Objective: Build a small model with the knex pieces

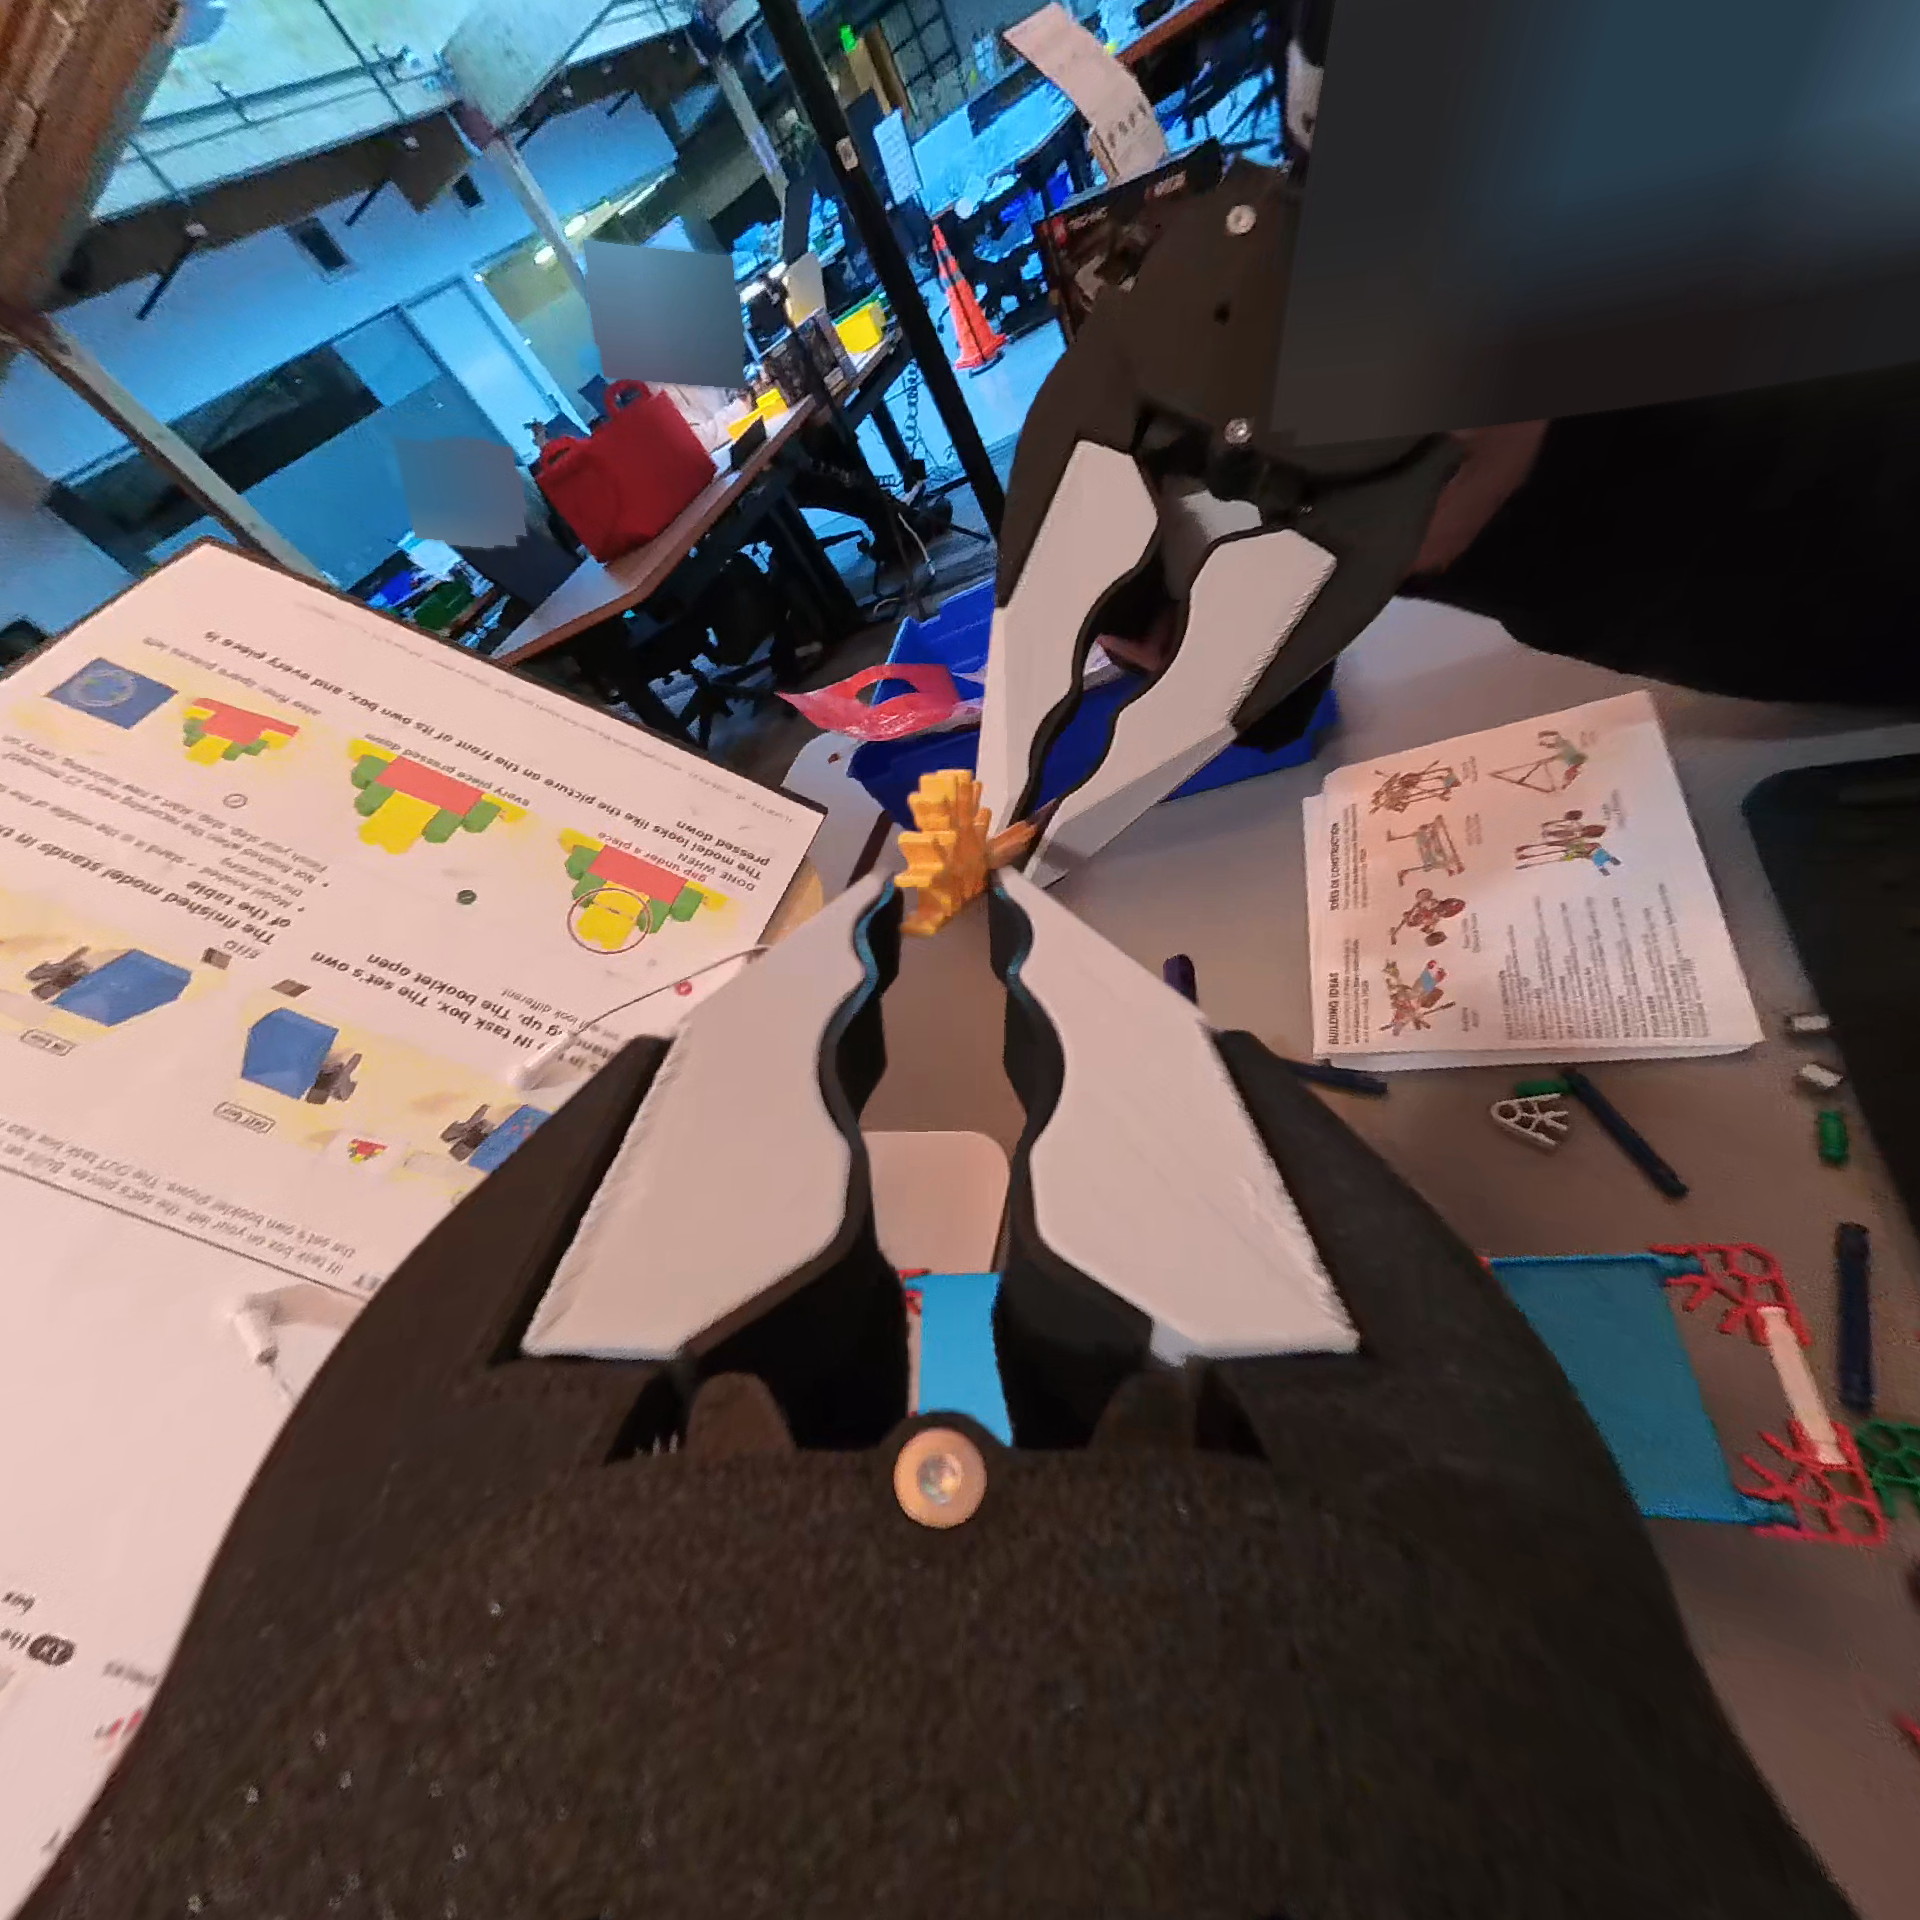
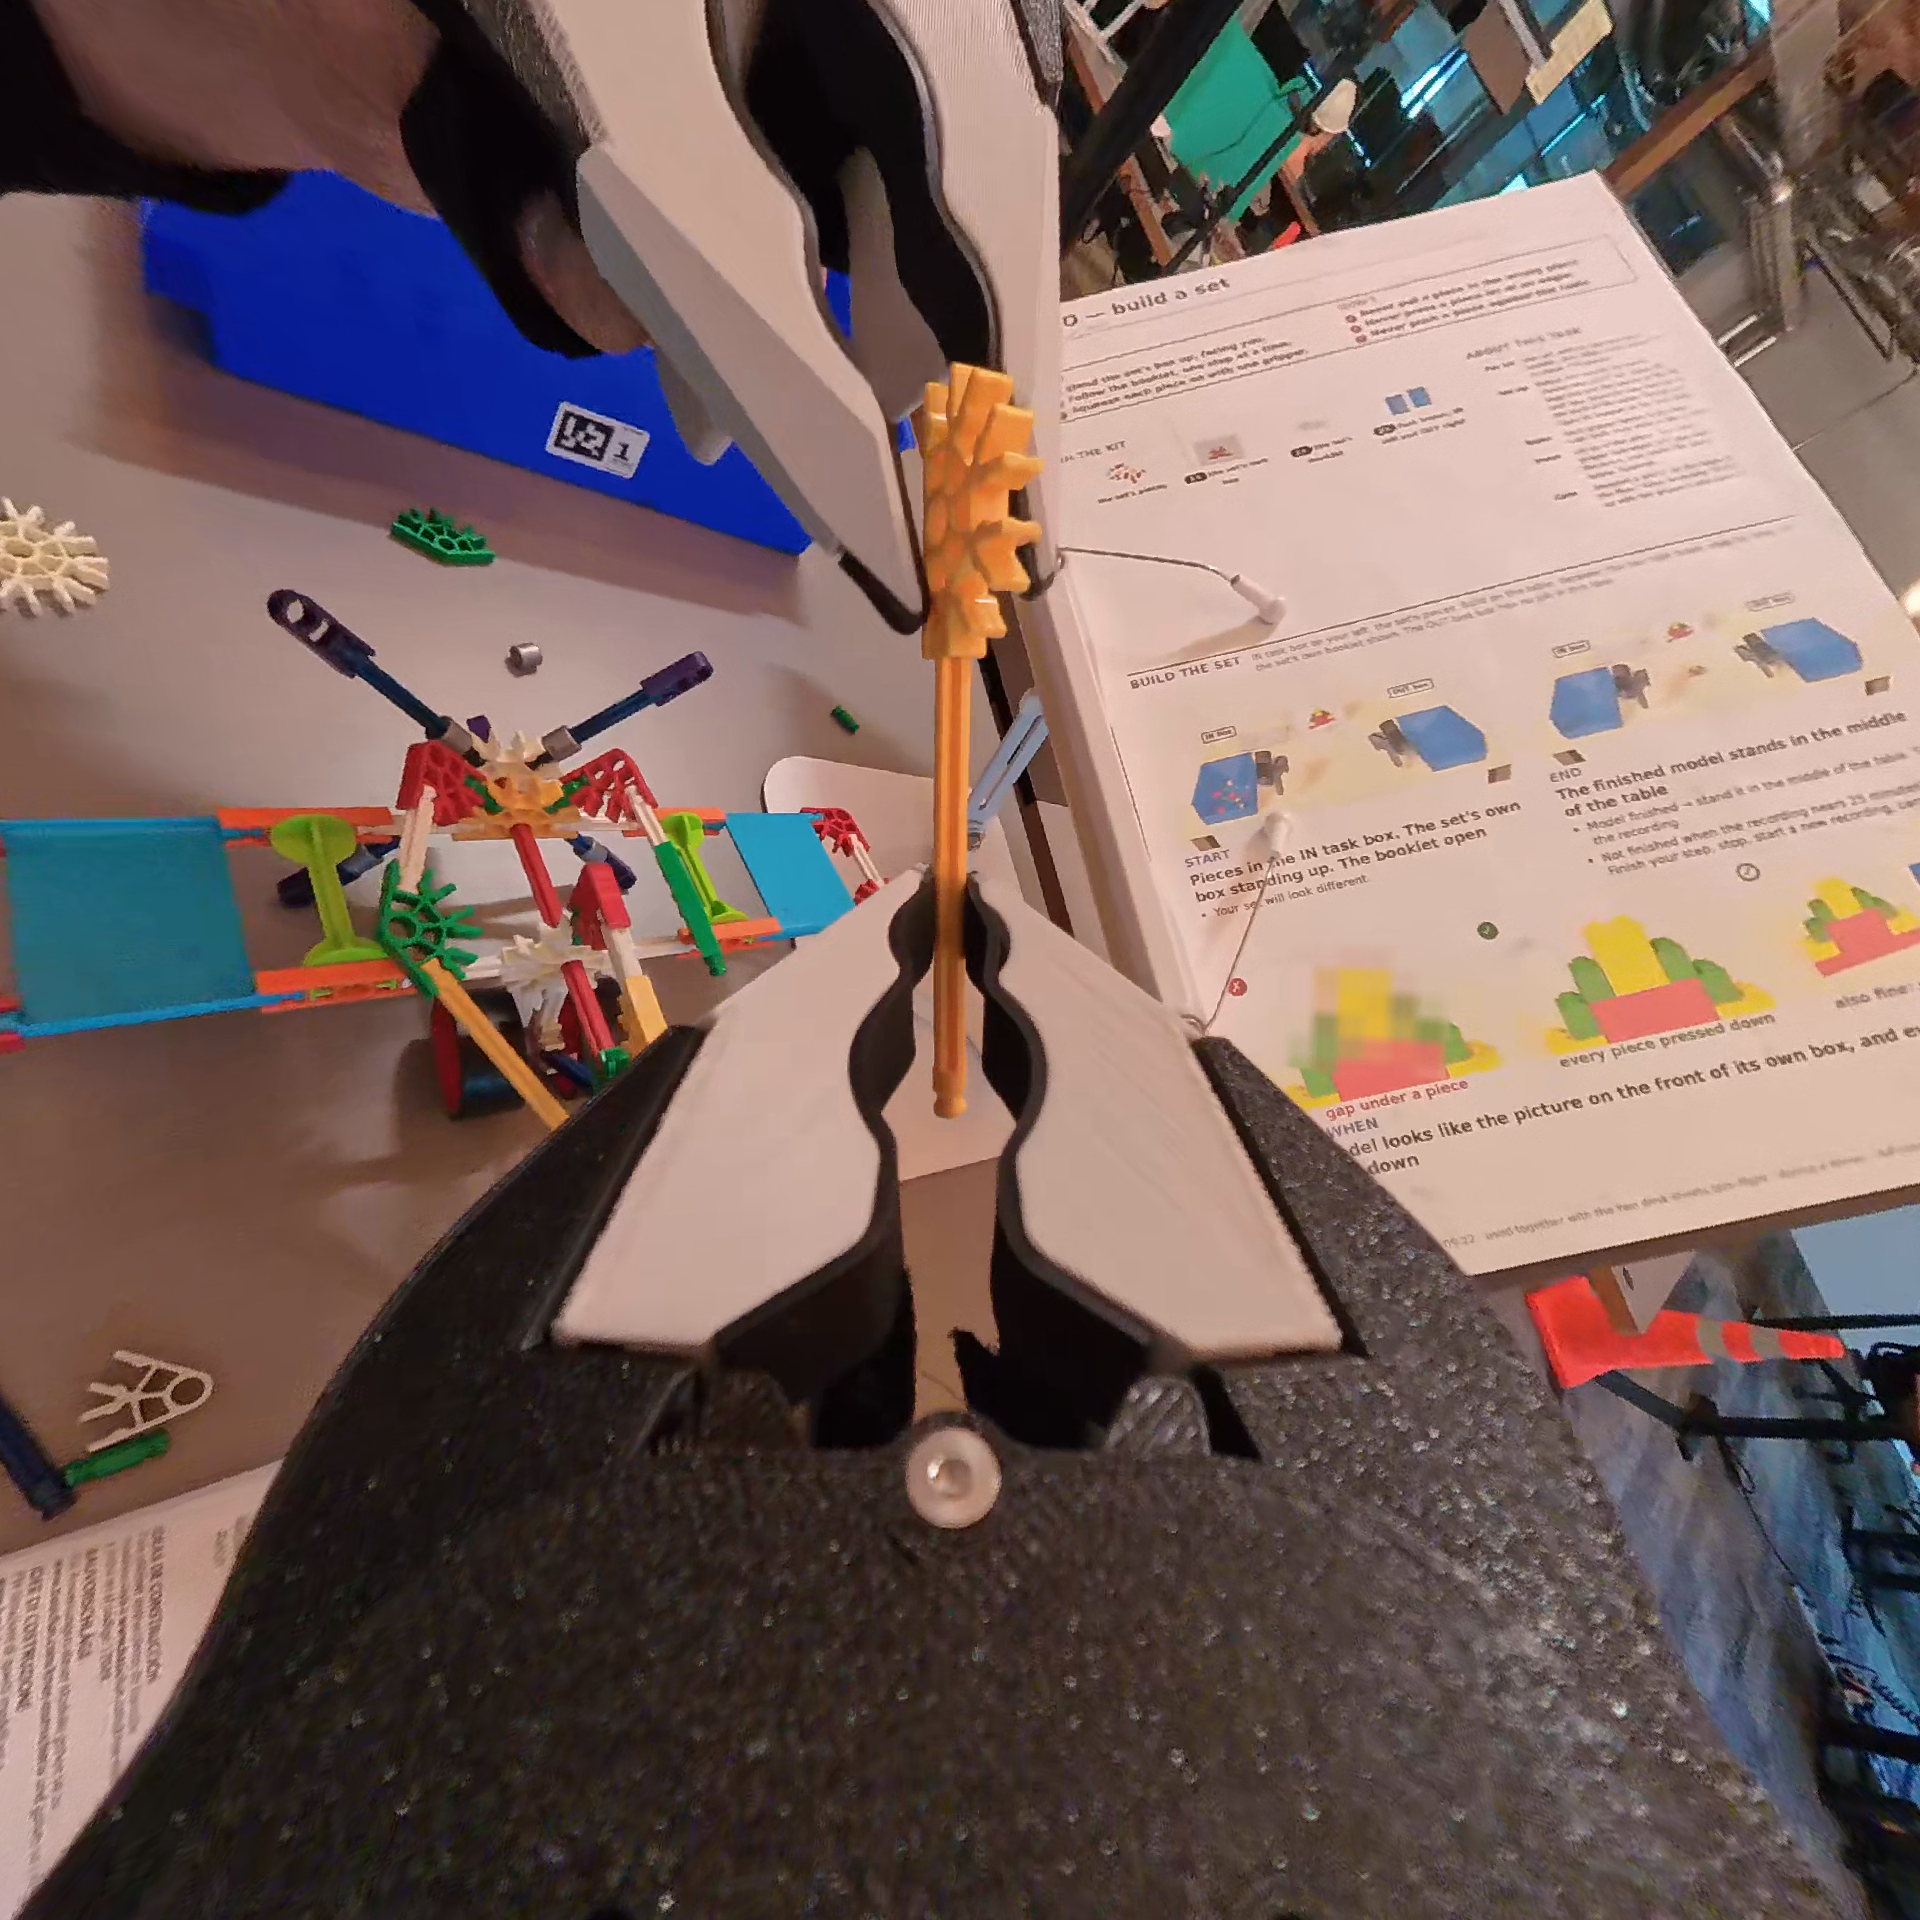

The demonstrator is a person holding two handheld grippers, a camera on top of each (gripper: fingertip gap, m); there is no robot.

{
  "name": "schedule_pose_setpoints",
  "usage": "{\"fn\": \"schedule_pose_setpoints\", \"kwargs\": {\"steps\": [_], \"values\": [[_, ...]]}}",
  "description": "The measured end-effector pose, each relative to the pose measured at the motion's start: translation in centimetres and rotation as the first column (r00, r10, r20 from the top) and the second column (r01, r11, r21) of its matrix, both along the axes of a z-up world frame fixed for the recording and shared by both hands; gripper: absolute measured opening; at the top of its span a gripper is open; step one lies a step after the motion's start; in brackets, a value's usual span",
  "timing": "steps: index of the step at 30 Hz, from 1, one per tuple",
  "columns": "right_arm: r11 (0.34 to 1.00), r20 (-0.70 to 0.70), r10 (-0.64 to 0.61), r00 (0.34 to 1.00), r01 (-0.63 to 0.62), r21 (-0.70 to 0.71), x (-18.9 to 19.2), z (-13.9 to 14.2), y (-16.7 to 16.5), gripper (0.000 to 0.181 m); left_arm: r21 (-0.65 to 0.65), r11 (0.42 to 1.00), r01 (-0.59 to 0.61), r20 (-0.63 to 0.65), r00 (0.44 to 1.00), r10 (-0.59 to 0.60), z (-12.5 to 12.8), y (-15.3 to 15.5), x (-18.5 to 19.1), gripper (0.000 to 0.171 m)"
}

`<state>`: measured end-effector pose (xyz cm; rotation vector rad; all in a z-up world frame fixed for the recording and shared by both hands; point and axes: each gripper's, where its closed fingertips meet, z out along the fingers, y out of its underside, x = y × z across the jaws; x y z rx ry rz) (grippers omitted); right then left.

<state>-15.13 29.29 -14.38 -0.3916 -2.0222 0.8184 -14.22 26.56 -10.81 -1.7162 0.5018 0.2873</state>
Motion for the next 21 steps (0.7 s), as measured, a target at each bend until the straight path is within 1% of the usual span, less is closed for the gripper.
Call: {"fn": "schedule_pose_setpoints", "kwargs": {"steps": [3,5,6,7,8,9,10,11,12,13,14,15,16,17,18,19,21], "values": [[1.0,0.007,-0.007,1.0,0.007,0.008,0.0,-0.2,0.1,0.004,-0.008,1.0,-0.006,-0.029,1.0,0.006,-0.2,0.1,0.1,0.013],[0.999,0.0,-0.019,1.0,0.019,-0.028,-0.3,0.2,0.2,0.005,0.014,1.0,-0.016,-0.042,0.999,0.016,0.2,0.1,0.2,0.012],[0.997,-0.011,-0.048,0.999,0.048,-0.058,-0.6,0.5,0.5,0.006,0.024,1.0,-0.019,-0.062,0.998,0.021,0.3,0.1,0.3,0.009],[0.991,-0.029,-0.102,0.994,0.099,-0.086,-1.2,1.1,1.2,0.011,0.046,0.998,-0.031,-0.092,0.995,0.035,0.6,0.1,0.4,0.005],[0.981,-0.039,-0.161,0.986,0.155,-0.119,-1.8,1.6,2.2,0.025,0.093,0.994,-0.062,-0.126,0.989,0.074,1.3,0.0,0.2,0.004],[0.962,-0.042,-0.215,0.976,0.205,-0.179,-2.3,2.3,3.2,0.037,0.138,0.987,-0.083,-0.152,0.983,0.104,2.0,-0.1,0.2,0.004],[0.934,-0.041,-0.258,0.965,0.238,-0.266,-2.7,3.1,4.2,0.042,0.187,0.976,-0.114,-0.19,0.97,0.149,2.9,-0.3,0.1,0.004],[0.898,-0.027,-0.267,0.963,0.238,-0.37,-2.9,4.0,4.9,0.042,0.243,0.957,-0.158,-0.244,0.945,0.218,3.7,-0.6,-0.1,0.004],[0.854,0.02,-0.216,0.976,0.199,-0.48,-2.7,4.6,4.8,0.041,0.29,0.937,-0.194,-0.311,0.907,0.284,4.3,-0.7,-0.2,0.004],[0.791,0.082,-0.115,0.99,0.141,-0.595,-2.2,5.0,4.2,0.032,0.321,0.921,-0.219,-0.396,0.853,0.341,4.5,-0.7,0.0,0.004],[0.703,0.121,0.013,0.993,0.077,-0.707,-1.5,5.7,3.2,0.023,0.351,0.904,-0.242,-0.487,0.777,0.398,4.5,-0.6,0.2,0.004],[0.607,0.14,0.138,0.98,0.028,-0.794,-0.7,6.4,2.3,0.023,0.371,0.892,-0.258,-0.565,0.7,0.438,4.3,-0.3,0.5,0.004],[0.532,0.159,0.23,0.96,0.012,-0.847,-0.2,6.7,1.6,0.024,0.386,0.885,-0.261,-0.622,0.635,0.459,4.0,0.0,0.9,0.005],[0.492,0.173,0.275,0.946,0.016,-0.87,-0.2,6.7,1.1,0.028,0.396,0.883,-0.253,-0.656,0.595,0.465,3.7,0.4,1.4,0.005],[0.473,0.182,0.296,0.938,0.022,-0.881,-0.3,6.4,0.7,0.033,0.412,0.876,-0.25,-0.674,0.563,0.478,3.5,0.7,1.7,0.005],[0.456,0.192,0.324,0.927,0.024,-0.89,-0.3,6.2,0.1,0.034,0.425,0.87,-0.249,-0.694,0.527,0.49,3.3,1.0,1.9,0.005],[0.411,0.174,0.372,0.912,0.006,-0.912,-0.1,6.2,-0.7,0.022,0.449,0.862,-0.237,-0.728,0.463,0.506,3.1,1.1,2.3,0.005]]}}
